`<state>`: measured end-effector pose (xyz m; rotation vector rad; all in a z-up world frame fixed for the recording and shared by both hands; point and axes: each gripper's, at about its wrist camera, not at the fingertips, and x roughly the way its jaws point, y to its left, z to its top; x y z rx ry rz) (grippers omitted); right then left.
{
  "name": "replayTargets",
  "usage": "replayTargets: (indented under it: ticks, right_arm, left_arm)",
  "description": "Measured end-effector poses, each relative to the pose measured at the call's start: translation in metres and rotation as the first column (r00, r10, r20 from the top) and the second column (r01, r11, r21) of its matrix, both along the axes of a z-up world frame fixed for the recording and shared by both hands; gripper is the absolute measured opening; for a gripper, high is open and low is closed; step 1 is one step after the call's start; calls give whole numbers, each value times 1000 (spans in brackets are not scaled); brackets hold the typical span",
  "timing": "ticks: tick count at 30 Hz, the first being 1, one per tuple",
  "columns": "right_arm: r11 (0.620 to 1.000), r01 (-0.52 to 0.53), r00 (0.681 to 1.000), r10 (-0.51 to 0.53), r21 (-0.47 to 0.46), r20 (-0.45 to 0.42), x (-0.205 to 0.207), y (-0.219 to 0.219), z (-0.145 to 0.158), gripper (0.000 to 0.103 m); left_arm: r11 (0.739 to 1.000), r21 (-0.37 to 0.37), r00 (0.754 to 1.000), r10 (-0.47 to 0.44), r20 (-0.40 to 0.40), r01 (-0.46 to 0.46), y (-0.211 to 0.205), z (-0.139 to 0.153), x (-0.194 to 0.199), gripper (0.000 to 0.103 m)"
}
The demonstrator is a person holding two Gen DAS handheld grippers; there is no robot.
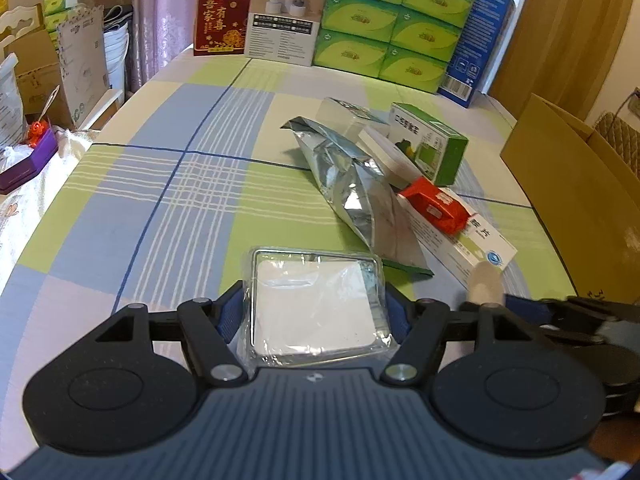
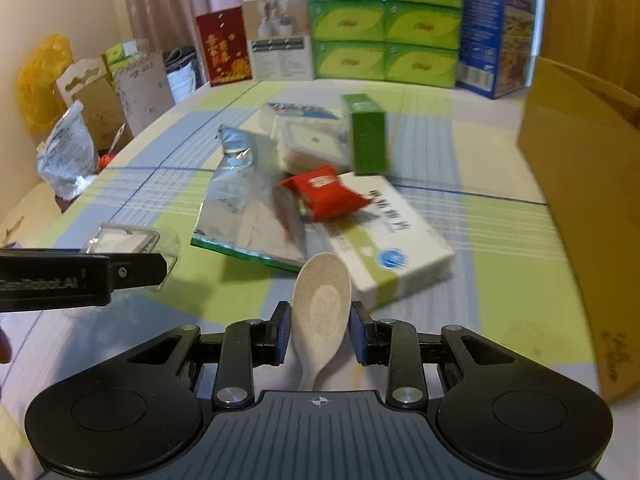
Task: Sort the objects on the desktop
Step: 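Grasp the wrapped white pad with the left tool while the right tool grasps the wooden spoon, then carry the pad and spoon into the cardboard box and release both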
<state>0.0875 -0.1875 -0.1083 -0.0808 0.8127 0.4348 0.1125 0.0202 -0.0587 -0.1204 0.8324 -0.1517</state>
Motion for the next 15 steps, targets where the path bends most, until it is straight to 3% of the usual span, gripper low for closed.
replayTargets:
  ticks: [15]
  right_arm:
    - [995,88,992,-92,50,86,-24,-68,66,27]
  left_arm:
    - [993,-4,993,-119,12,119,-46,29,-30,65]
